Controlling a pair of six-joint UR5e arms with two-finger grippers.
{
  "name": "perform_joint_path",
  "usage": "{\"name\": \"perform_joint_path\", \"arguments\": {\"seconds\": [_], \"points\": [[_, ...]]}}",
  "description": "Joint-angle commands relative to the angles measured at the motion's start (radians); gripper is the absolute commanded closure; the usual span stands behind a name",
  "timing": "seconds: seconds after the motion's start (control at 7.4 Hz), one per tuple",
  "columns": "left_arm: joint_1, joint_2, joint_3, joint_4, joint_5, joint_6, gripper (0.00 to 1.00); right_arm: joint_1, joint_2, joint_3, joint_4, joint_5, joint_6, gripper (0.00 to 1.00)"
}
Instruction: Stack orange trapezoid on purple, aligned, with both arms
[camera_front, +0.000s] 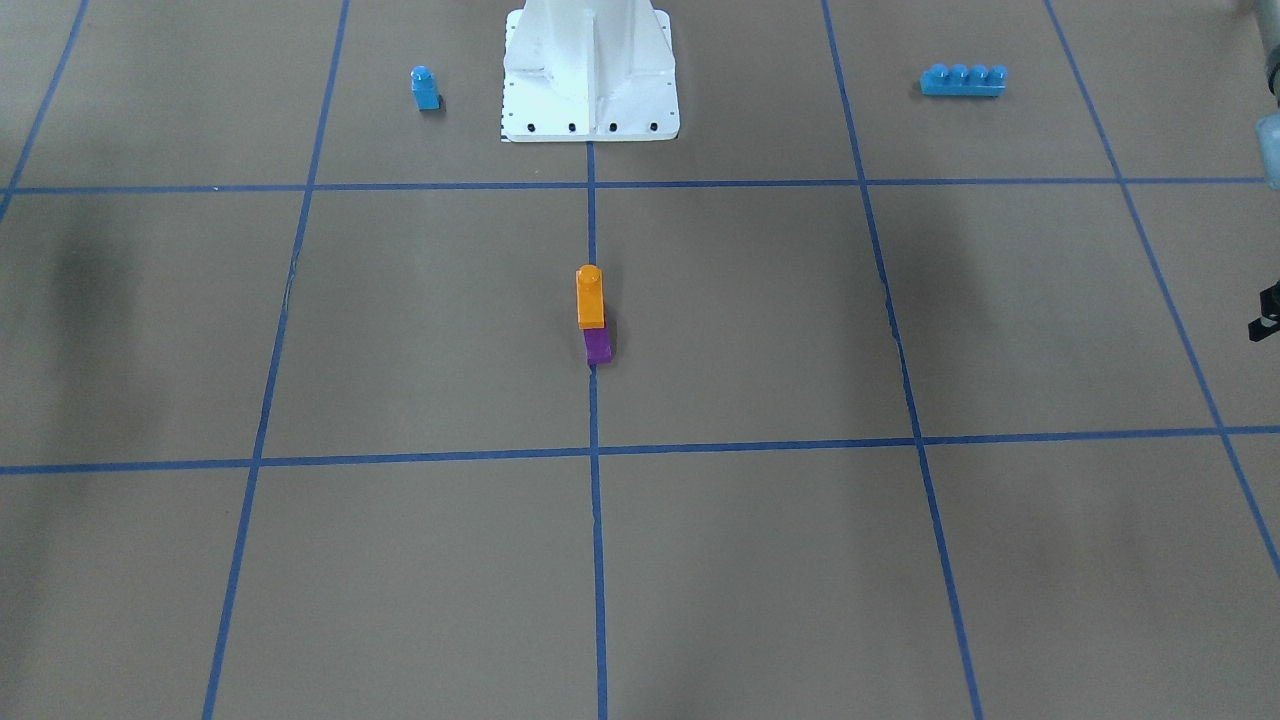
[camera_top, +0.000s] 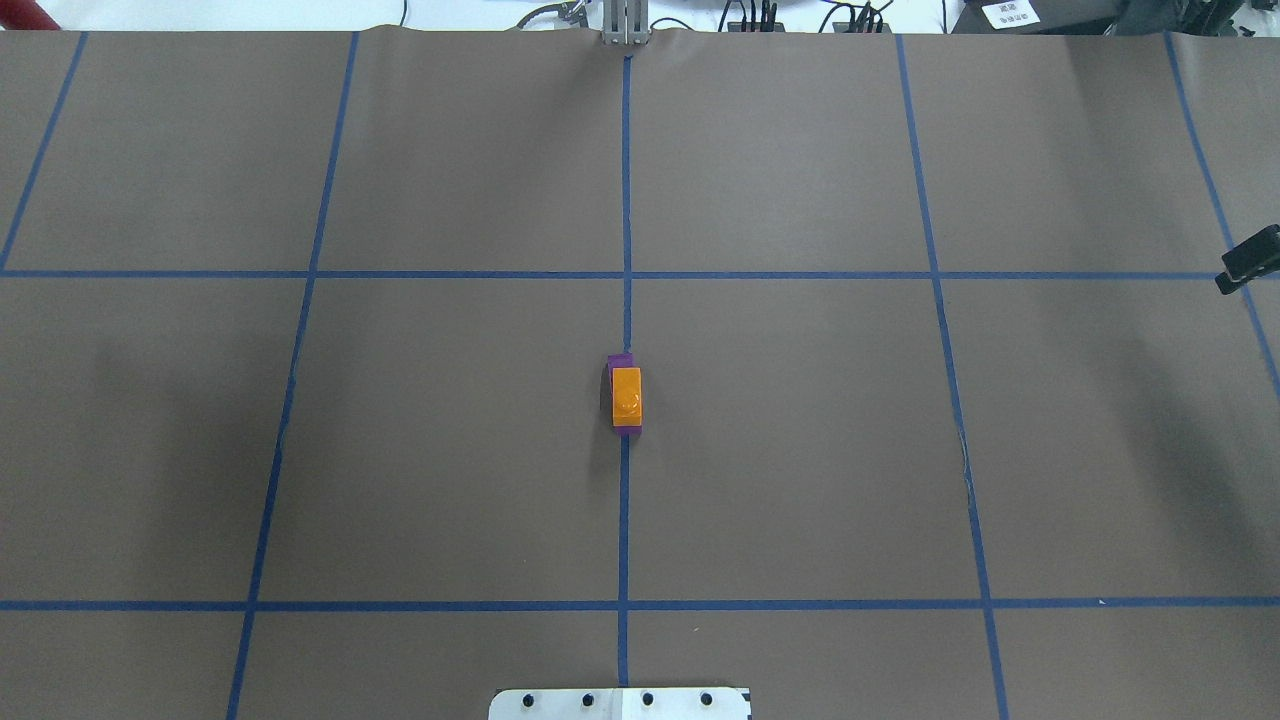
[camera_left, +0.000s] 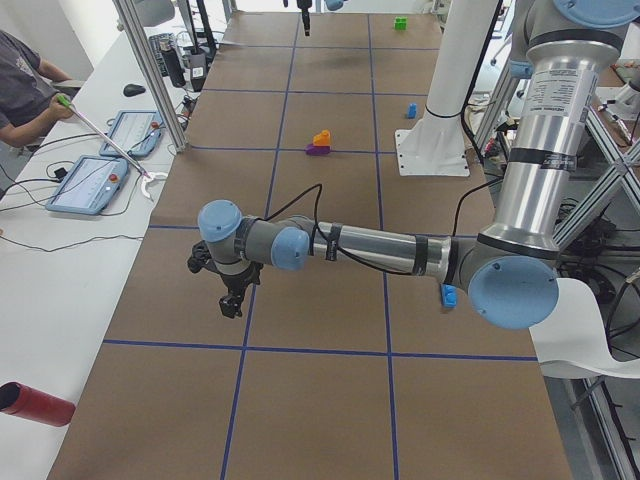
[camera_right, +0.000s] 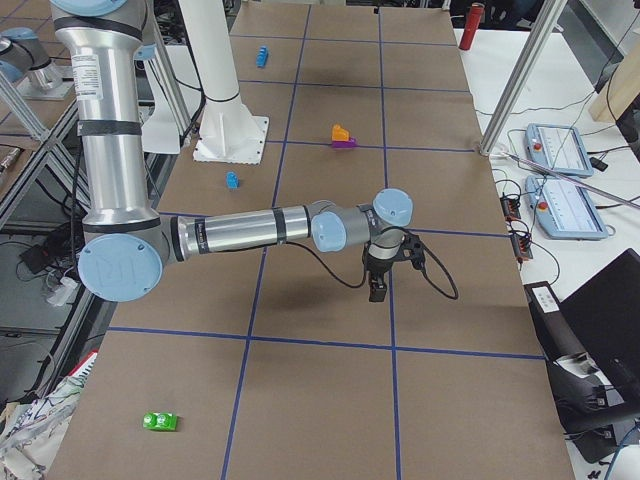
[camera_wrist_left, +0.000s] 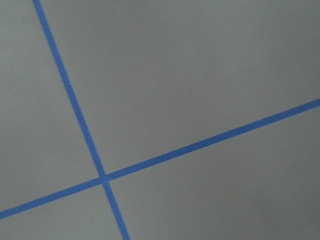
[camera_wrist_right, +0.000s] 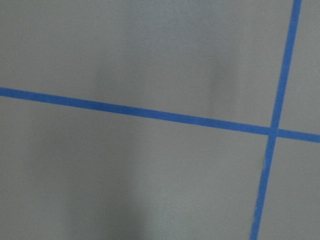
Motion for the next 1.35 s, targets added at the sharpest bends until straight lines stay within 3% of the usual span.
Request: {"name": "perform_joint_path", "arguments": {"seconds": [0.0,0.14,1.22], "points": [[-0.029,0.014,0.021,-0.004,0.000,0.012,0.00,0.094,-0.010,-0.034,0.000,0.077,-0.028,0.00],[-0.030,0.039,0.012,-0.013,0.001,0.000,0.00,0.112,-0.012,-0.042,0.000,0.111,-0.040,0.00],[-0.030,0.045,0.006,-0.001,-0.002,-0.063,0.00,0.112,-0.012,-0.076,0.004,0.100,-0.035,0.00]]}}
